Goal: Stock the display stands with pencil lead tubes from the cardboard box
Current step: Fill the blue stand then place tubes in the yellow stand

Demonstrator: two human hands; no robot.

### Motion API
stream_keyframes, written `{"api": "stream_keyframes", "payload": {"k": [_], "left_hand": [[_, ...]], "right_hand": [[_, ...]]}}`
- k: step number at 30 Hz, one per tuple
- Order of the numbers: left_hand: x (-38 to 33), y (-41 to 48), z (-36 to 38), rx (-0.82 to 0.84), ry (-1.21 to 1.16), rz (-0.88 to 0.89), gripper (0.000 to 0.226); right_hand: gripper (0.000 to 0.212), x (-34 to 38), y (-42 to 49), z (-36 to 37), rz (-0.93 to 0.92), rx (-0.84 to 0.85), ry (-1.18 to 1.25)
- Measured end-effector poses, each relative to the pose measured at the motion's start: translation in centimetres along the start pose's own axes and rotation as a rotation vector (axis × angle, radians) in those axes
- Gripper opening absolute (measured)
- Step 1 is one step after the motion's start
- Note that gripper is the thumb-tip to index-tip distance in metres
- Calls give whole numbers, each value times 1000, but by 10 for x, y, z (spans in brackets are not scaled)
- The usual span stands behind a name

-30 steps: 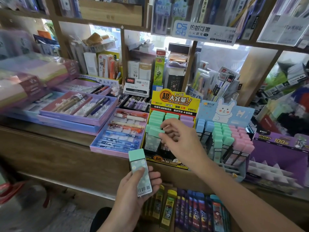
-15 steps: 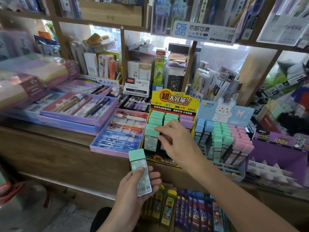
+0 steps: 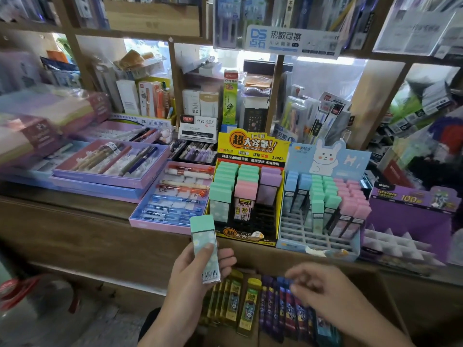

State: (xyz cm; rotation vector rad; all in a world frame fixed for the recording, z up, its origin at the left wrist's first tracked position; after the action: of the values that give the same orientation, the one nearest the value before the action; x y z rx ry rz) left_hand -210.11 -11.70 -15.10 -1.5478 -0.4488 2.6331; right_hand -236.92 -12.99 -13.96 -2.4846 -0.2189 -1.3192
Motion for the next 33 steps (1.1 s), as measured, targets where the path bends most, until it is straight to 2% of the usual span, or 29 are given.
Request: {"api": "stream_keyframes", "payload": {"k": [3, 7, 9, 11, 15, 20, 26, 33], "left_hand": [[0, 3, -2, -21, 43, 31, 34], [-7, 5, -5, -57, 149, 69, 21], [-13, 4, -5, -49, 187, 84, 24], [-21, 5, -5, -29, 226, 119, 28], [-41, 10, -4, -21, 344, 229, 18], [-71, 29, 0, -47, 545, 403, 31], [-93, 52, 9, 50, 661, 476, 30], [-96, 59, 10, 32, 957, 579, 40]], "right_hand": [[16, -35, -14, 1, 199, 171, -30], [27, -60, -18, 2, 334, 293, -51], [27, -64, -18, -1, 352, 327, -31], [22, -66, -15, -4, 346, 326, -8], [21, -72, -15, -3, 389, 353, -35], [22, -78, -15, -1, 407, 360, -48], [19, -77, -15, -5, 367, 277, -22], [17, -73, -16, -7, 351, 249, -23]]}}
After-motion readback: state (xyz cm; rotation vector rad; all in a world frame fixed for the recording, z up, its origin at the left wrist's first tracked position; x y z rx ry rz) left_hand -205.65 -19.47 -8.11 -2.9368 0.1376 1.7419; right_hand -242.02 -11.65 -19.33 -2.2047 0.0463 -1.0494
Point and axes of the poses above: each hand's wrist, its own y-axis towards the middle knuckle, its own z-axis out of the palm, x = y × z, the point moved 3 cm from there along y, towards the middle knuckle, and after that the axes turned 1 degree about y, right-handed, at the moved point
